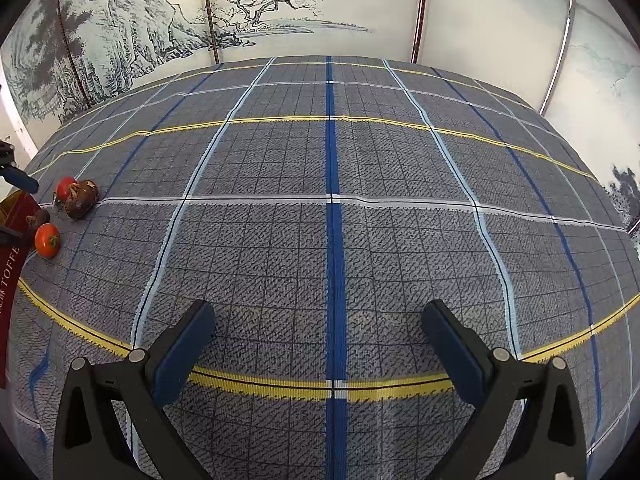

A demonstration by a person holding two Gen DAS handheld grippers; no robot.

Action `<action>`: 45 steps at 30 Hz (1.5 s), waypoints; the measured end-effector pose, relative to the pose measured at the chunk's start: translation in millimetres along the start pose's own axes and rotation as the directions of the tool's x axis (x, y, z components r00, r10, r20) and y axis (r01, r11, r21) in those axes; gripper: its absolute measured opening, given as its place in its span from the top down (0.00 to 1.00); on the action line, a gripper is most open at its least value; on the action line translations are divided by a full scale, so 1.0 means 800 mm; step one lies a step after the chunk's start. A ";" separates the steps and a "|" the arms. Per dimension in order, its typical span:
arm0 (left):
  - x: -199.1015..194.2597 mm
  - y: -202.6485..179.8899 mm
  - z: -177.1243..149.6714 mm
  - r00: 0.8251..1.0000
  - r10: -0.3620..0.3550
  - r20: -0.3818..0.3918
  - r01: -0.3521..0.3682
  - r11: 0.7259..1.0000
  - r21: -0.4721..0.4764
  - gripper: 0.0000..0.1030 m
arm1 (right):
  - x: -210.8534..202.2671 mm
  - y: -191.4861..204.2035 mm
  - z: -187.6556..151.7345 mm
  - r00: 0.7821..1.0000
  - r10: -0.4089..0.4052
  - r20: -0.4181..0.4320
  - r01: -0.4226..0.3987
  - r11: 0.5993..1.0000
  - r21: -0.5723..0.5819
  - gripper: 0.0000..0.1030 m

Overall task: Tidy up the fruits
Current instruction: 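Move both tools back toward the remaining fruits on the cloth, then grasp a mangosteen beside the tray with the left tool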

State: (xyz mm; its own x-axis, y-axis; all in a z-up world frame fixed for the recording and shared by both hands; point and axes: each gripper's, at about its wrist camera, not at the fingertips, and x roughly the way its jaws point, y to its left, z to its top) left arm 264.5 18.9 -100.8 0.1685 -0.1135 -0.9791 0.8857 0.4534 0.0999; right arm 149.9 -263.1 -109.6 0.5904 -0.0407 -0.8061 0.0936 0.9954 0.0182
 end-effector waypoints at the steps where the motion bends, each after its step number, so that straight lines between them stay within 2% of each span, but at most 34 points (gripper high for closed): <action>1: 0.005 0.003 -0.002 1.000 -0.015 -0.004 0.015 1.000 -0.010 0.41 | 0.000 0.000 0.000 1.000 0.000 0.000 0.000 1.000 0.000 0.00; 3: 0.010 0.003 -0.004 0.999 -0.043 0.001 0.043 0.999 -0.021 0.45 | 0.000 0.000 0.000 1.000 0.000 0.000 0.000 1.000 0.000 0.00; 5: 0.012 0.003 -0.002 0.999 -0.040 0.020 0.041 0.998 -0.039 0.60 | 0.001 0.000 0.001 1.000 0.000 0.000 0.000 1.000 0.000 0.00; 10: 0.009 0.002 -0.009 0.998 -0.036 0.052 0.043 0.989 -0.142 0.62 | 0.001 0.000 0.001 1.000 0.001 0.000 -0.001 1.000 0.001 0.00; 12: 0.000 -0.007 -0.021 0.997 0.012 0.075 0.002 0.984 -0.179 0.62 | 0.001 0.000 0.001 1.000 0.001 0.000 -0.001 1.000 0.001 0.00; 15: -0.026 -0.020 -0.037 0.987 0.047 0.153 -0.002 0.959 -0.283 0.66 | 0.001 0.000 0.001 1.000 0.001 0.000 -0.001 1.000 0.001 0.00; 16: -0.040 -0.024 -0.043 0.979 0.060 0.195 0.009 0.942 -0.336 0.82 | 0.001 0.000 0.002 1.000 0.001 0.000 -0.001 1.000 0.001 0.00; 19: -0.071 -0.041 -0.057 0.956 0.057 0.288 0.081 0.892 -0.444 0.83 | 0.001 0.000 0.002 1.000 0.001 0.000 -0.001 1.000 0.001 0.00; 20: -0.077 -0.052 -0.058 0.951 0.067 0.301 0.083 0.885 -0.458 0.83 | 0.002 0.000 0.002 1.000 0.001 0.000 -0.001 1.000 0.001 0.00; 22: -0.086 -0.068 -0.065 0.949 0.089 0.303 0.069 0.878 -0.473 0.83 | 0.001 0.000 0.002 1.000 0.001 0.000 -0.001 1.000 0.001 0.00; 24: -0.088 -0.078 -0.063 0.947 0.155 0.281 0.003 0.872 -0.489 0.82 | 0.001 0.000 0.002 1.000 0.001 0.000 -0.001 1.000 0.001 0.00; 26: -0.082 -0.072 -0.057 0.956 0.176 0.236 -0.043 0.877 -0.479 0.76 | 0.002 0.000 0.002 1.000 0.002 0.000 -0.002 1.000 0.001 0.00; 28: -0.071 -0.065 -0.053 0.961 0.220 0.169 -0.124 0.885 -0.449 0.74 | 0.002 0.000 0.002 1.000 0.002 0.000 -0.002 1.000 0.001 0.00; 33: -0.044 -0.058 -0.039 0.986 0.129 0.103 -0.097 0.958 -0.271 0.72 | 0.002 0.000 0.002 1.000 0.003 0.000 -0.003 1.000 0.001 0.00; 35: -0.032 -0.063 -0.035 0.994 0.091 0.060 -0.079 0.982 -0.174 0.61 | 0.002 0.000 0.002 1.000 0.003 0.000 -0.003 1.000 0.001 0.00; 37: -0.019 -0.065 -0.033 0.995 0.101 0.019 -0.099 0.989 -0.107 0.54 | 0.002 0.000 0.002 1.000 0.003 0.001 -0.003 1.000 0.001 0.00; 39: -0.004 -0.059 -0.030 0.992 0.121 -0.022 -0.123 0.990 -0.074 0.53 | 0.002 0.000 0.002 1.000 0.003 0.001 -0.003 1.000 0.001 0.00; 43: 0.011 -0.049 -0.027 0.996 0.085 -0.039 -0.088 0.994 -0.068 0.53 | 0.002 0.000 0.003 1.000 0.003 0.001 -0.003 1.000 0.001 0.00; 45: 0.012 -0.050 -0.028 0.995 0.098 -0.027 -0.100 0.993 -0.058 0.53 | 0.002 0.000 0.002 1.000 0.003 0.001 -0.003 1.000 0.001 0.00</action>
State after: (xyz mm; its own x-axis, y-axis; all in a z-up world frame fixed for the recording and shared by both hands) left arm 221.2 19.3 -117.9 0.2433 -0.0448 -0.9689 0.8378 0.5130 0.1867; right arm 152.2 -262.9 -109.6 0.5912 -0.0378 -0.8056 0.0927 0.9955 0.0213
